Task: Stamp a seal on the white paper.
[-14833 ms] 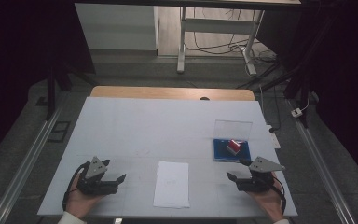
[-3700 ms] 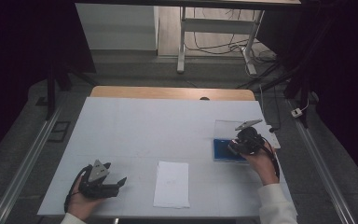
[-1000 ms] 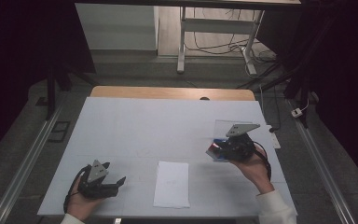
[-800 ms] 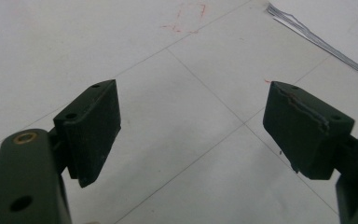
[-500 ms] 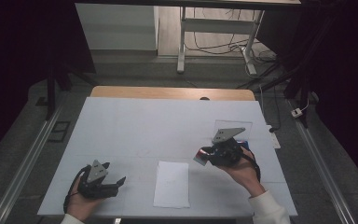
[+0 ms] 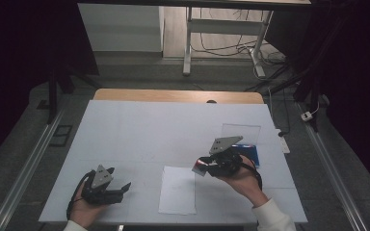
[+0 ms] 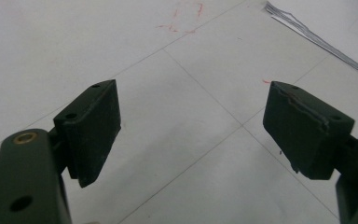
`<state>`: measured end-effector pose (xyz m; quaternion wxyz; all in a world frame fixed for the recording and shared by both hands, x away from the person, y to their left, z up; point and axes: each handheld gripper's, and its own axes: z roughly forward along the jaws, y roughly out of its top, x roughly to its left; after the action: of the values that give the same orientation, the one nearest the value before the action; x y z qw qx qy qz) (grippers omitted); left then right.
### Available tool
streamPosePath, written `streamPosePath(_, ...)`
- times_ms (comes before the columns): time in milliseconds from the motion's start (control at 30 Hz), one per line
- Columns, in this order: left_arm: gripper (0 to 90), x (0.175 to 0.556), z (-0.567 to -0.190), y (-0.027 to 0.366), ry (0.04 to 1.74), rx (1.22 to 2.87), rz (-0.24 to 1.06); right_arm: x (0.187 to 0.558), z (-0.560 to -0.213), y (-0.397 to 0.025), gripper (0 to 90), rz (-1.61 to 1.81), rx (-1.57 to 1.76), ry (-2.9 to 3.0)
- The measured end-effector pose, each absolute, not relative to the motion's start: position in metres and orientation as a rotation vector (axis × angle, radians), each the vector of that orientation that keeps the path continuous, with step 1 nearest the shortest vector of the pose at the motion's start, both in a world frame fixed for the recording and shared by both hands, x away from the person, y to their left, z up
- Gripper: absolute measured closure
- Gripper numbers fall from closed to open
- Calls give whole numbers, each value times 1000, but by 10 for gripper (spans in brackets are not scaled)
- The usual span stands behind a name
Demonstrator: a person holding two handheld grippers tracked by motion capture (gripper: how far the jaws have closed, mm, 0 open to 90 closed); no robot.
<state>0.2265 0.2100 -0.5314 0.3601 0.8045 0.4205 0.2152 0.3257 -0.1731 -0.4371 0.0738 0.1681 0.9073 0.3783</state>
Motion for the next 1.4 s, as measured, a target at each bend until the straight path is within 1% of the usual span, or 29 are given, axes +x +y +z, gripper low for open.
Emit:
streamPosePath(833,193,228,-532,211,1086,2074,554,303,-446,-128,702,1128,354,2803)
streamPosePath(1400,193,227,-531,212,1080,2073,548,307,-461,-107,702,1036,335,2845)
